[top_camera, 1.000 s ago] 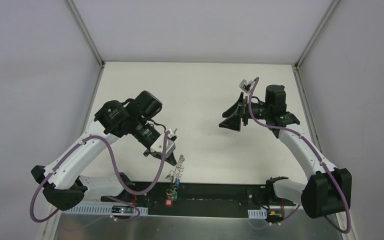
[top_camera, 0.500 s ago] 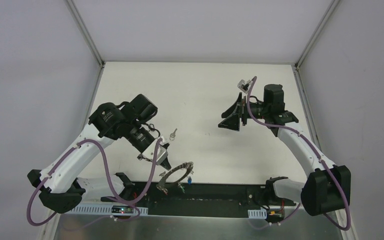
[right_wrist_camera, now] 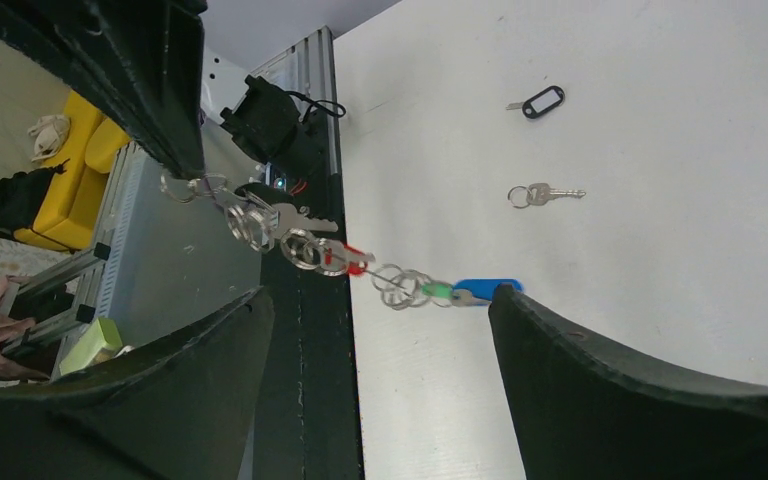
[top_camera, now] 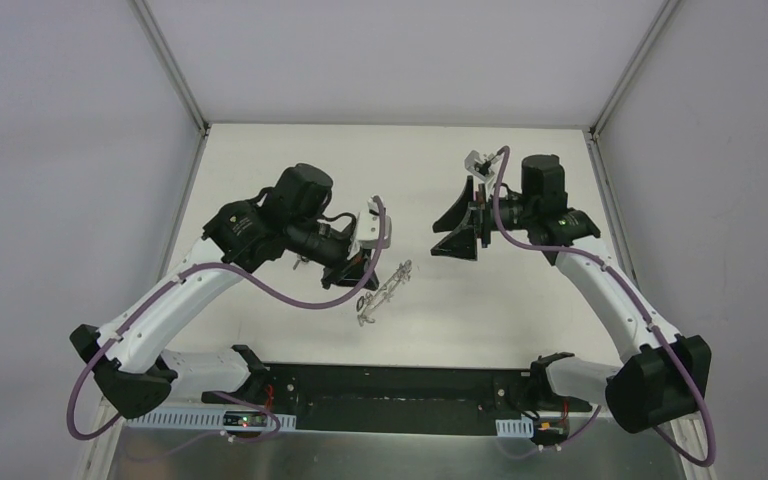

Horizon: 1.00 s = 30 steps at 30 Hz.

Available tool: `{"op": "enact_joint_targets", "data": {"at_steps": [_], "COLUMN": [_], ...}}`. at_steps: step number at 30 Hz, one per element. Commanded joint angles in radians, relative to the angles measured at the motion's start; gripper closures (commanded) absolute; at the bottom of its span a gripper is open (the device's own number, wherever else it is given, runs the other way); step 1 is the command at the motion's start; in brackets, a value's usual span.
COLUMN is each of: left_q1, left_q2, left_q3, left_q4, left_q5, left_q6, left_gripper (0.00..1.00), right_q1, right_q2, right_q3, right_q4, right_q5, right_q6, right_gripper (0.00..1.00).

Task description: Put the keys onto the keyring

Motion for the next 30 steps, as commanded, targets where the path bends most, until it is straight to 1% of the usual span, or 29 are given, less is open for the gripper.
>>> {"op": "enact_joint_targets", "data": {"at_steps": [1,3,7,8,12,20,27,30], "left_q1": [0.012,0.021,0.054,0.063,0.098,0.118,0.120,0.120], "left_q2": [-0.001,0.007,0.022,0.024,0.024,-0.009,-0.018,-0.018], "left_q3": [0.009,0.019,0.047,0.053,0.063,0.057,0.029,0.026], "left_q4": [0.132,0.136,0.127,0.125,0.124,0.123,0.142,0.146], "left_q5": [-0.101,-0.150,-0.250,-0.299,-0.433,-0.551,-0.560,-0.587], "left_q6": [-0.187,-0.206,-0.248,-0.260,-0.310,-0.359,-0.304,-0.289], "left_gripper": [1.00,1.00,1.00,1.00,1.00,1.00,1.00,1.00], "right_q1": [0.023,0.027,0.032,0.036,0.054,0.094,0.113,0.119], "right_q2": [0.010,0.029,0.066,0.077,0.125,0.196,0.237,0.244], "right_q3": [0.044,0.038,0.032,0.035,0.068,0.094,0.102,0.100], "right_q4": [-0.030,0.004,0.085,0.100,0.110,0.127,0.124,0.122], "right_q5": [-0.014,0.022,0.132,0.163,0.245,0.245,0.235,0.226], "right_q6": [-0.043,-0.015,0.094,0.117,0.159,0.177,0.168,0.164], "right_gripper": [0.18,0.18,0.18,0.18,0.18,0.18,0.18,0.18]}}
